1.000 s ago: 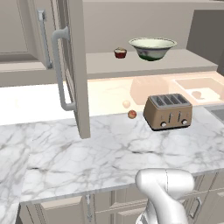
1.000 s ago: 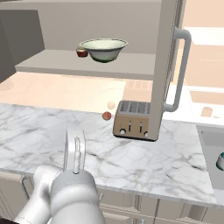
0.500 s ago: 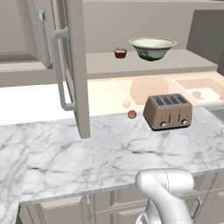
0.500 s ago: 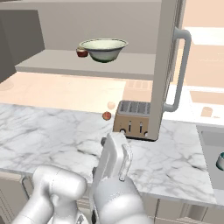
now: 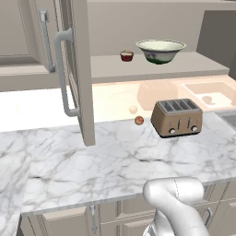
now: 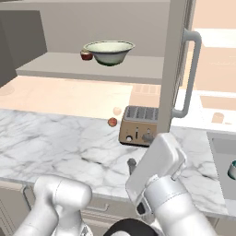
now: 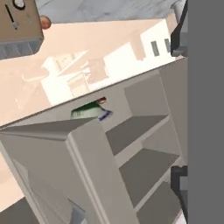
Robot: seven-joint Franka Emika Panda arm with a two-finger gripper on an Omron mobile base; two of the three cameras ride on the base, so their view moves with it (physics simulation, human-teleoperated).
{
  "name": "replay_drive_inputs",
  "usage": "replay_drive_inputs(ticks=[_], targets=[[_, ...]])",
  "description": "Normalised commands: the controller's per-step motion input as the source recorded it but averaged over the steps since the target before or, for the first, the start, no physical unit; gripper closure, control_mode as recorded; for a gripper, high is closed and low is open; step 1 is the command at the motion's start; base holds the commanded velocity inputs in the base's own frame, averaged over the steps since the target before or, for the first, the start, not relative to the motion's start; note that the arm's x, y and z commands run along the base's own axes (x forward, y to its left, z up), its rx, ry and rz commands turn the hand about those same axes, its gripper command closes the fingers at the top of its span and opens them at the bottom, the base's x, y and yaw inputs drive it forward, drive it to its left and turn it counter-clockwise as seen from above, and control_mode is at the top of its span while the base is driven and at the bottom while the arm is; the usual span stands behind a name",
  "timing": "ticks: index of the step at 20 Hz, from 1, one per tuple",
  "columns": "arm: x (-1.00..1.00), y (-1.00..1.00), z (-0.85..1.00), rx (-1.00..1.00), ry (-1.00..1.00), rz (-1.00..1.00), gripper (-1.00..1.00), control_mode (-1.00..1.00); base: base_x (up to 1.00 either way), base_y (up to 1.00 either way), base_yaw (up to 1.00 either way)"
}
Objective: Pick the mug and place it in the sink. Pick the bowl and place it in the open cabinet and then close the cabinet.
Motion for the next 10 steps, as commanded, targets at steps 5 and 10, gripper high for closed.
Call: replay_drive_inputs(ticks=[5,10], targets=[[0.54,-0.52,-0.04,0.12,-0.15,0.08,-1.0,-1.0,0.0,0.0,0.0],[0.06,-0.8,-0.02,0.12,-0.18,0.05,-1.0,-1.0,0.0,0.0,0.0]])
